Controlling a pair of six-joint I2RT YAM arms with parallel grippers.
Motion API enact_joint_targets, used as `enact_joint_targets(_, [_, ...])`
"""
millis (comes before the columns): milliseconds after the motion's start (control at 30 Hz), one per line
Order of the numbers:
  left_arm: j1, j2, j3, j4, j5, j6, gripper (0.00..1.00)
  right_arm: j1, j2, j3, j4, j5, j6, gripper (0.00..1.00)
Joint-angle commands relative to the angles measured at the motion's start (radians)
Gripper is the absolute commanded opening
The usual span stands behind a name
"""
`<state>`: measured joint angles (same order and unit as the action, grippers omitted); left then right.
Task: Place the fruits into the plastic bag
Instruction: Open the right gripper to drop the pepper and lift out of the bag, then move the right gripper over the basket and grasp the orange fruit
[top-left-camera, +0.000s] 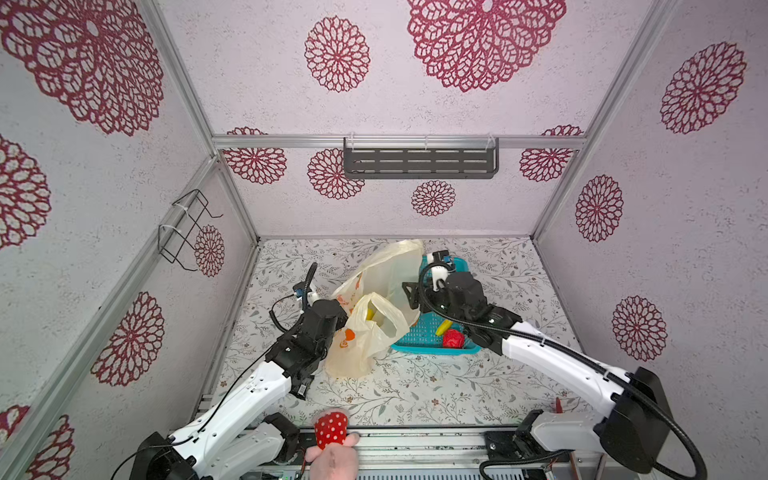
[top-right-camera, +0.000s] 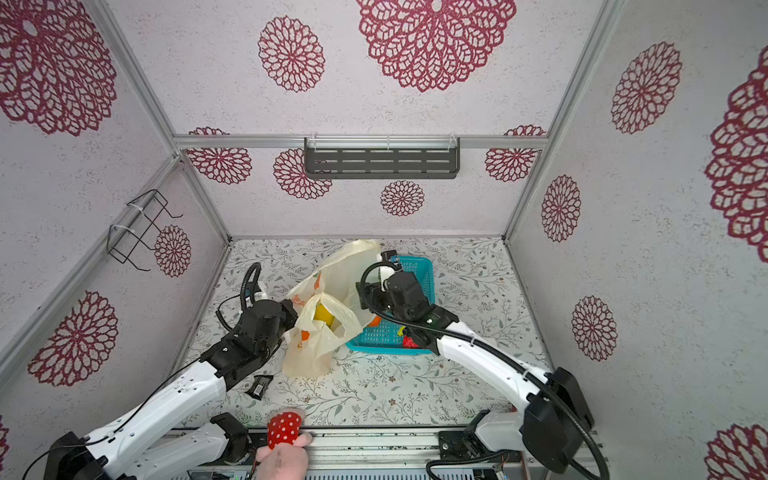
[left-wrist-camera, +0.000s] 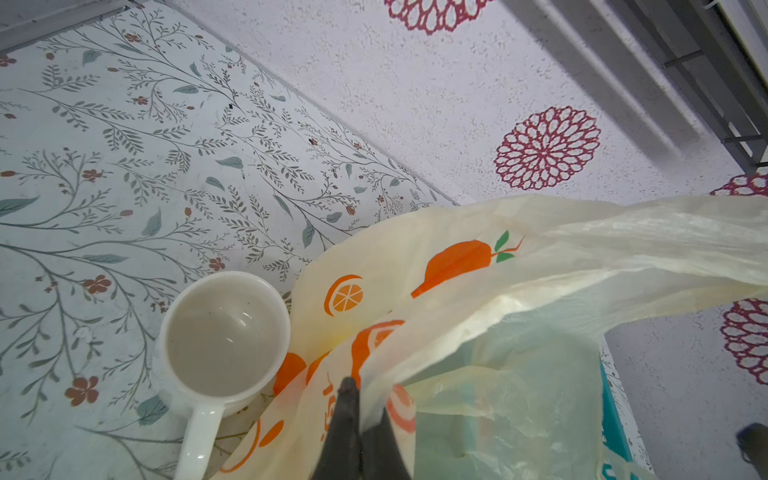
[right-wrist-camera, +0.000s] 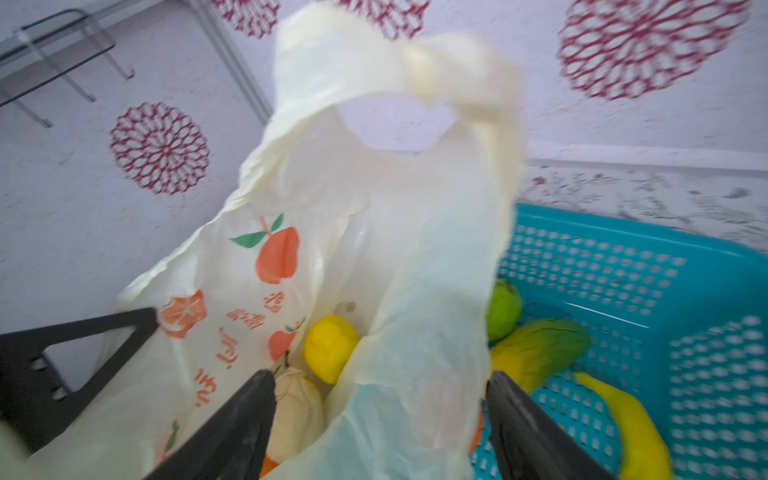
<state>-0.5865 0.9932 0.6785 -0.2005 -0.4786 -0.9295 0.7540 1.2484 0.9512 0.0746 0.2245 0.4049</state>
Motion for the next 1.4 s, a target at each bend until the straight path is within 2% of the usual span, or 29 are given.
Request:
enact_joint_targets(0, [-0.008,-0.004,-0.014,0.004,-0.017,-0.019,0.00,-0.016,-0.110,-0.095,0.088,0.353,0.094,0.82])
enact_joint_targets(67, [-0.007,-0.003,-0.016,0.006,-0.018,-0.017,0.00,-0.039,-0.148,-0.146,0.039,0.455,0.200,0.83])
enact_joint_targets(133, [-0.008,-0.002,-0.014,0.007,-0.019,-0.017,0.00,-0.089,-0.156,-0.185,0.006,0.403,0.274,0.83])
enact_joint_targets(233, [-0.008,0.000,-0.014,0.012,-0.017,-0.015,0.00,-0.159,-0.102,-0.204,-0.005,0.169,0.297,0.83])
enact_joint_targets(400, [-0.008,0.010,-0.014,0.019,-0.012,-0.015,0.00,-0.168,0.078,-0.128,-0.023,-0.173,0.193,0.82])
enact_joint_targets(500, [-0.008,0.010,-0.014,0.017,-0.010,-0.019,0.00,-0.168,0.159,-0.092,-0.003,-0.300,0.178,0.81])
enact_joint_targets(700, [-0.008,-0.008,-0.023,0.011,-0.017,-0.018,0.00,-0.166,0.306,-0.004,-0.028,-0.447,0.181,0.81])
enact_joint_targets(1100, [-0.009,-0.027,-0.027,0.000,-0.037,0.000,0.00,-0.165,0.470,0.092,-0.084,-0.493,0.205,0.80])
enact_joint_targets(1367, [-0.009,-0.027,-0.026,-0.002,-0.039,0.009,0.00,-0.165,0.554,0.164,-0.128,-0.508,0.192,0.73])
